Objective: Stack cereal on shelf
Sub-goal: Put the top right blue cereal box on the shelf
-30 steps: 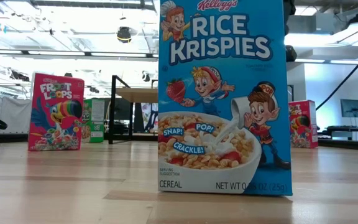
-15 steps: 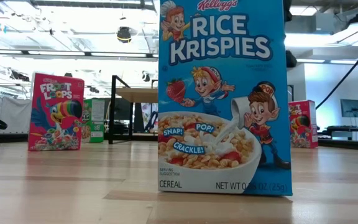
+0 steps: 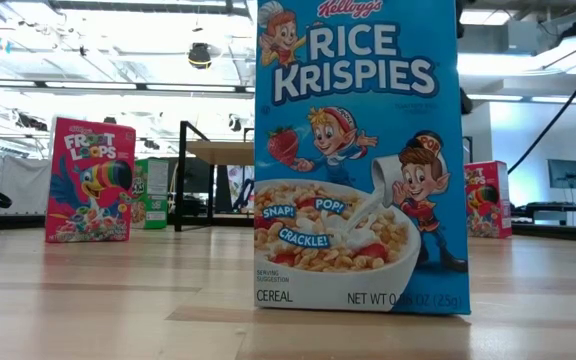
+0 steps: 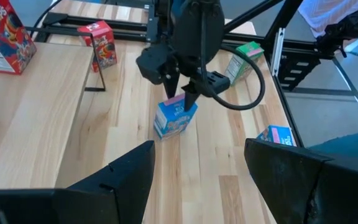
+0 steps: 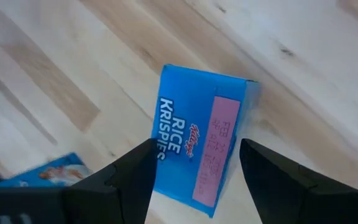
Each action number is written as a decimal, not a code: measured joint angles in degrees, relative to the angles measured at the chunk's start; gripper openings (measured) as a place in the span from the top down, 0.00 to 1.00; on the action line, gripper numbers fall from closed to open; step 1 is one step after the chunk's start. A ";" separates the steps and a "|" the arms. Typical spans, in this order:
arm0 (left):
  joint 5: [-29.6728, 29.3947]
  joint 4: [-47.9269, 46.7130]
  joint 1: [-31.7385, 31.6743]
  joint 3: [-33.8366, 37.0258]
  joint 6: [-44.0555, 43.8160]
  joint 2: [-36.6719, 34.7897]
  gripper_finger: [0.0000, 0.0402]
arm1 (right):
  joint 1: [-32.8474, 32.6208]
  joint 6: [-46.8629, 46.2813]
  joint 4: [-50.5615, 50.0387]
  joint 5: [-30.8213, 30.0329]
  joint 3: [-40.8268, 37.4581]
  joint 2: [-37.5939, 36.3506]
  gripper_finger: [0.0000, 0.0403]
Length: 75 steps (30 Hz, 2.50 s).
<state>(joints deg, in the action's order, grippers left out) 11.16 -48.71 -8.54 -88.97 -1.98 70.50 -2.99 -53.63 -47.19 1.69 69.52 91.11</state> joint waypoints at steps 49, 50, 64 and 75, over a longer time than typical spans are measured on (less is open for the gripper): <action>-1.43 -1.95 -0.17 0.00 -0.92 0.00 0.30 | 0.07 7.38 -2.10 1.92 5.77 -0.13 0.71; -1.88 -2.10 -0.17 0.00 -1.11 0.00 0.27 | 0.10 7.64 -2.07 1.92 5.77 -0.13 0.71; -3.98 -5.07 1.66 0.00 -0.68 0.02 0.11 | -0.01 14.74 -2.07 8.01 5.77 -0.15 0.71; -4.03 -4.98 6.03 0.00 -0.62 0.02 0.11 | 0.14 26.30 -2.35 9.68 5.78 0.02 0.50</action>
<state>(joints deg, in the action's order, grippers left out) 7.13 -53.69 -2.51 -88.97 -2.60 70.52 -2.85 -27.33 -49.54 11.38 75.30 91.13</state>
